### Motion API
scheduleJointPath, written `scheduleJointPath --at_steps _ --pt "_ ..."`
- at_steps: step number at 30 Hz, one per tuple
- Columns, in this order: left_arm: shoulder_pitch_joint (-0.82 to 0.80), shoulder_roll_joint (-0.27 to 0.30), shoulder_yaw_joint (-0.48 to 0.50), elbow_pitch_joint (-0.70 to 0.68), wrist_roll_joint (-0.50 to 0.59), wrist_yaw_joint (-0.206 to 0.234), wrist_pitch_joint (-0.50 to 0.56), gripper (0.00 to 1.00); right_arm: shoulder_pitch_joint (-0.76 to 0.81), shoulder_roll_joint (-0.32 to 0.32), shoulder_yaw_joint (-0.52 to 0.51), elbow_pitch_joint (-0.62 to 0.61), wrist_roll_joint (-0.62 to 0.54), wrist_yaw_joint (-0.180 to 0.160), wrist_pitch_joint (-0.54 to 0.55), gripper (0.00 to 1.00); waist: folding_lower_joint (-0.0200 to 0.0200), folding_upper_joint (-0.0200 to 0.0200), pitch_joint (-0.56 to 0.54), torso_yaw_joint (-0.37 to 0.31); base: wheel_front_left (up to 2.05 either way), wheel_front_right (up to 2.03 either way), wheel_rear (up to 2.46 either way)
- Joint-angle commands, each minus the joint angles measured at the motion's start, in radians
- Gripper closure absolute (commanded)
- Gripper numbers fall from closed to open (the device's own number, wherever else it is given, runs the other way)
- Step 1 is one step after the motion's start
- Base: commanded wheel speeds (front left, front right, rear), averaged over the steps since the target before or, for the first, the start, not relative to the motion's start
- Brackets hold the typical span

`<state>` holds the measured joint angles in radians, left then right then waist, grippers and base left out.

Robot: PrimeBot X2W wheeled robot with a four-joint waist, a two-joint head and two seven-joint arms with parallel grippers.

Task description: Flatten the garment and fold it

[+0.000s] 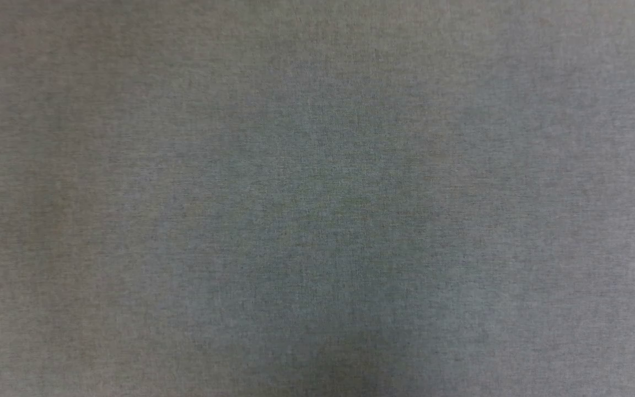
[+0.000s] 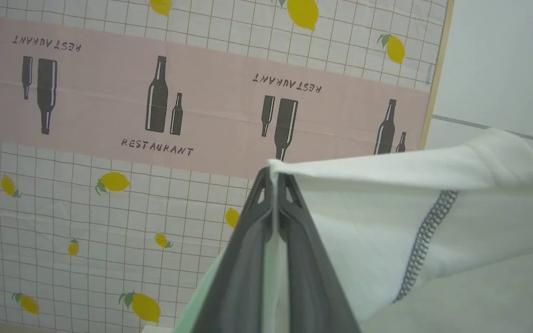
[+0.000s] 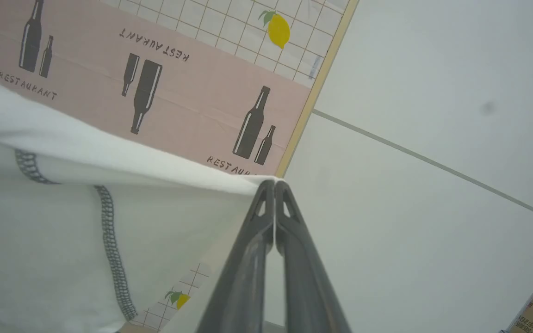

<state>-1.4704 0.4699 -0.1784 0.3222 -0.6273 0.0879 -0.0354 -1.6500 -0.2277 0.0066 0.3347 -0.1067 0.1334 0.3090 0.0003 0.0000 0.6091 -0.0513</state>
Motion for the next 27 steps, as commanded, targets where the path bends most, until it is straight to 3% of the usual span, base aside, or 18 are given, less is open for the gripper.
scheduleJointPath --at_steps 1,8,13,17,22,27 --pt "0.002 0.010 0.007 0.024 -0.008 -0.002 0.009 1.00 -0.012 -0.010 -0.017 0.022 -0.009 -0.003 -0.013 1.00 -0.0003 0.0000 0.017 -0.001 0.00 0.00 0.00" --pt "0.179 0.023 -0.080 0.130 -0.023 -0.068 0.120 1.00 0.104 -0.041 0.036 0.119 0.054 -0.003 -0.020 1.00 -0.0003 0.0000 -0.013 0.015 0.00 0.00 0.00" --pt "0.392 0.054 -0.175 0.149 -0.037 -0.145 0.237 1.00 0.360 -0.068 0.093 0.103 0.189 -0.003 0.073 1.00 -0.0003 0.0000 -0.087 0.022 0.00 0.00 0.00" --pt "0.590 0.060 -0.232 0.097 -0.066 -0.172 0.278 1.00 0.627 -0.099 0.090 -0.008 0.298 -0.003 0.152 1.00 -0.0003 0.0000 -0.164 0.031 0.00 0.00 0.00" --pt "0.860 0.054 -0.271 -0.019 -0.122 -0.168 0.285 1.00 1.003 -0.091 0.008 -0.213 0.380 -0.003 0.246 1.00 -0.0003 0.0000 -0.254 0.036 0.00 0.00 0.00" --pt "1.098 0.053 -0.290 -0.141 -0.149 -0.110 0.263 1.00 1.350 0.015 -0.144 -0.414 0.393 -0.003 0.321 1.00 -0.0003 0.0000 -0.315 0.044 0.00 0.00 0.00"
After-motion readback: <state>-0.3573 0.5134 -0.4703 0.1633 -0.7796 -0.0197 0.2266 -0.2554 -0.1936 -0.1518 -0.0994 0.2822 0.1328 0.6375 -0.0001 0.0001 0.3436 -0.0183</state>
